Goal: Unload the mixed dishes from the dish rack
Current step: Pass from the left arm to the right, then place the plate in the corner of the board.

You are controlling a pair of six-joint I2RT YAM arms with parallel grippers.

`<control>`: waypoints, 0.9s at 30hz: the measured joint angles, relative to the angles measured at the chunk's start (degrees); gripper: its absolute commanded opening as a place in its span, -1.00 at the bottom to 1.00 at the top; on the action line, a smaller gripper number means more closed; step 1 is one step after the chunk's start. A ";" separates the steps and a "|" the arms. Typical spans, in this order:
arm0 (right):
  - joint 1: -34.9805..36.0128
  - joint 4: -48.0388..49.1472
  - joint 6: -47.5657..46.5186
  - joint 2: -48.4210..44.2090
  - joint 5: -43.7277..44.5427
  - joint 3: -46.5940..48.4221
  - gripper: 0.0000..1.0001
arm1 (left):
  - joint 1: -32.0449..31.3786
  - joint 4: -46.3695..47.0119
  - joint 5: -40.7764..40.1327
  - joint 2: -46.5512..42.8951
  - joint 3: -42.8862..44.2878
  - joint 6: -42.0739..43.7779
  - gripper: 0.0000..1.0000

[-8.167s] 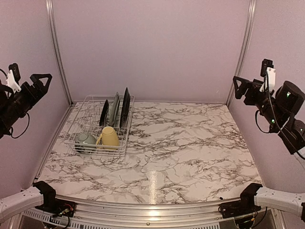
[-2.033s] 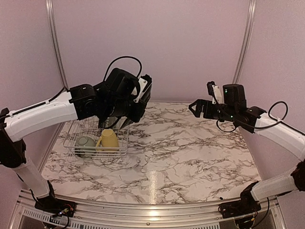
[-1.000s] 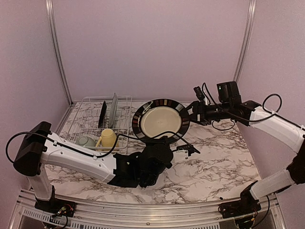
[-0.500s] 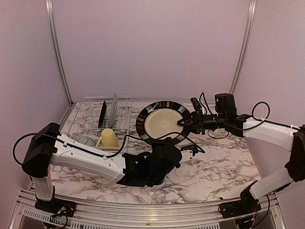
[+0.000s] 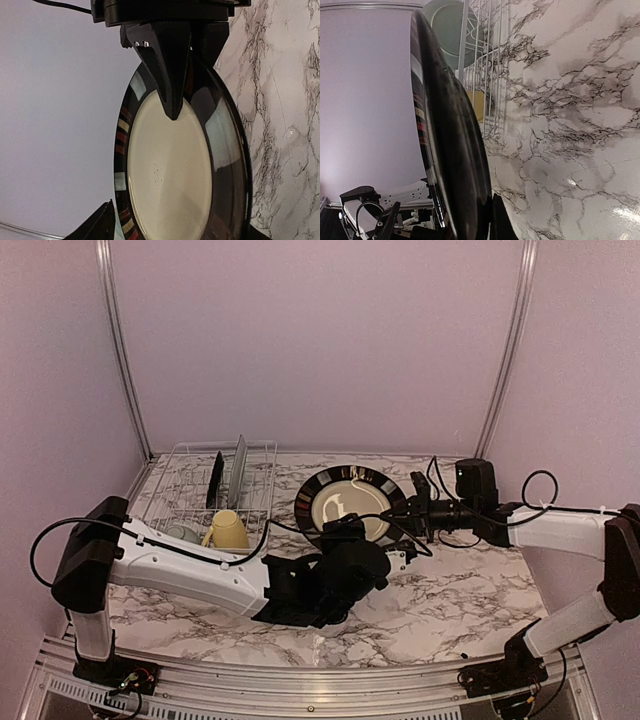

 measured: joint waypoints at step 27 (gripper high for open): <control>-37.53 0.61 -11.96 -1.53 3.32 -10.34 -1.00 | 12.94 -11.76 25.86 -40.50 -17.79 -59.67 0.98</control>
